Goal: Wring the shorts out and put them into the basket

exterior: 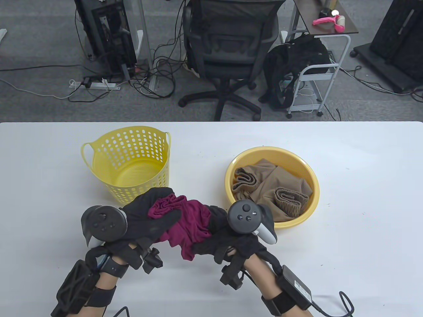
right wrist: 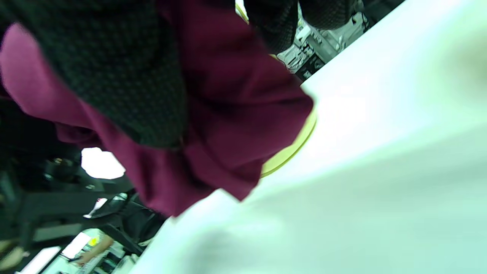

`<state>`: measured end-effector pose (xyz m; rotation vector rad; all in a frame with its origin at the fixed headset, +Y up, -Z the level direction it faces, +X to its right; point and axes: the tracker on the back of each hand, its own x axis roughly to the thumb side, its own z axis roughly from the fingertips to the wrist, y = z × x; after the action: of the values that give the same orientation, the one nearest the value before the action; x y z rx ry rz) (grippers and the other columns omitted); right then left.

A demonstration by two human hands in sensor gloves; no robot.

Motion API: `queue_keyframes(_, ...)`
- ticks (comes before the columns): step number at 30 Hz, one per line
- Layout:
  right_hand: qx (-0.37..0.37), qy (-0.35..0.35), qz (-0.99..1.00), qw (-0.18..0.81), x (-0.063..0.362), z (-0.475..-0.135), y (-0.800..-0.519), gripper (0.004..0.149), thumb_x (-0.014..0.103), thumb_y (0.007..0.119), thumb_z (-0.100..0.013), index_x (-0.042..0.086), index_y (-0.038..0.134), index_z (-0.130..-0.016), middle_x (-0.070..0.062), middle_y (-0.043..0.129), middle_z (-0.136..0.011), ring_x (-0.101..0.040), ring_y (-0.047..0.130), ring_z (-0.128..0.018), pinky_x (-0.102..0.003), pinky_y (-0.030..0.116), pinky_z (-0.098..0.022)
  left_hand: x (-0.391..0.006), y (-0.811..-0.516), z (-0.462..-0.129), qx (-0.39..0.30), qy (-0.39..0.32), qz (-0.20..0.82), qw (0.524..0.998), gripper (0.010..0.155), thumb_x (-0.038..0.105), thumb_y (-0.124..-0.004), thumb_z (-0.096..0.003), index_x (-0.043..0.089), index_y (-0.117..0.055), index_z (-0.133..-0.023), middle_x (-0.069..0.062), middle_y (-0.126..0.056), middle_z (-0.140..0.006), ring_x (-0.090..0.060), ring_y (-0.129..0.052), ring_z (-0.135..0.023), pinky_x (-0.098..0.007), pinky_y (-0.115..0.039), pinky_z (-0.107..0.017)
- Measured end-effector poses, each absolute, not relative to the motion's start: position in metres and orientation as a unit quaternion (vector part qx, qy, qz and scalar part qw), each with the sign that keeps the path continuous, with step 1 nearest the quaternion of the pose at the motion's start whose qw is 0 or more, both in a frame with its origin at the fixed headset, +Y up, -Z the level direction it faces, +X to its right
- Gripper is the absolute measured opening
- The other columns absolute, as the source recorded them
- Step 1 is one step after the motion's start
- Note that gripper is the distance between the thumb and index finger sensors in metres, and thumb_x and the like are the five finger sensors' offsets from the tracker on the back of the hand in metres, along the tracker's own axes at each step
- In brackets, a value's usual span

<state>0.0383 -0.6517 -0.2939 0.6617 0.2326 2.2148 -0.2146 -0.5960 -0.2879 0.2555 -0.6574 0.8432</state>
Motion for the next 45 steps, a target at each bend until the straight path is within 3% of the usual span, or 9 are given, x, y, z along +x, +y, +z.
queue_keyframes(14, 0.231, -0.032, 0.946, 0.225, 0.064, -0.282, -0.662, 0.096, 0.058, 0.096, -0.040, 0.014, 0.048, -0.111, -0.028, 0.041, -0.113, -0.061, 0.029, -0.102, -0.082, 0.028, -0.062, -0.223, -0.583, -0.291, 0.136, -0.297, 0.362, 0.873, 0.058, 0.054, -0.082, -0.0567, 0.018, -0.064, -0.099, -0.019, -0.082, -0.093, -0.040, -0.093, -0.072, -0.068, -0.068, -0.063)
queue_keyframes(22, 0.224, -0.028, 0.960, 0.164, 0.067, -0.278, -0.675, 0.103, 0.072, 0.085, -0.041, 0.014, 0.041, -0.113, -0.029, 0.032, -0.114, -0.060, 0.020, -0.101, -0.083, 0.021, -0.060, -0.220, -0.564, -0.300, 0.142, -0.292, 0.350, 0.879, 0.059, 0.054, -0.081, -0.0572, 0.018, -0.061, -0.100, -0.019, -0.080, -0.096, -0.041, -0.091, -0.075, -0.068, -0.067, -0.063)
queue_keyframes(38, 0.218, -0.038, 0.963, 0.157, 0.074, -0.272, -0.675, 0.103, 0.072, 0.084, -0.041, 0.012, 0.041, -0.113, -0.030, 0.031, -0.113, -0.060, 0.020, -0.101, -0.083, 0.020, -0.060, -0.248, -0.498, -0.321, 0.191, -0.238, 0.258, 0.916, 0.061, 0.052, -0.079, -0.0582, 0.020, -0.055, -0.104, -0.019, -0.073, -0.104, -0.045, -0.085, -0.083, -0.068, -0.064, -0.065)
queue_keyframes(45, 0.215, -0.043, 0.962, 0.160, 0.076, -0.271, -0.675, 0.102, 0.072, 0.083, -0.041, 0.012, 0.041, -0.113, -0.031, 0.031, -0.113, -0.060, 0.020, -0.101, -0.083, 0.020, -0.060, -0.259, -0.488, -0.336, 0.193, -0.196, 0.210, 0.938, 0.061, 0.048, -0.080, -0.0582, 0.022, -0.051, -0.106, -0.019, -0.065, -0.110, -0.047, -0.080, -0.092, -0.068, -0.060, -0.069)
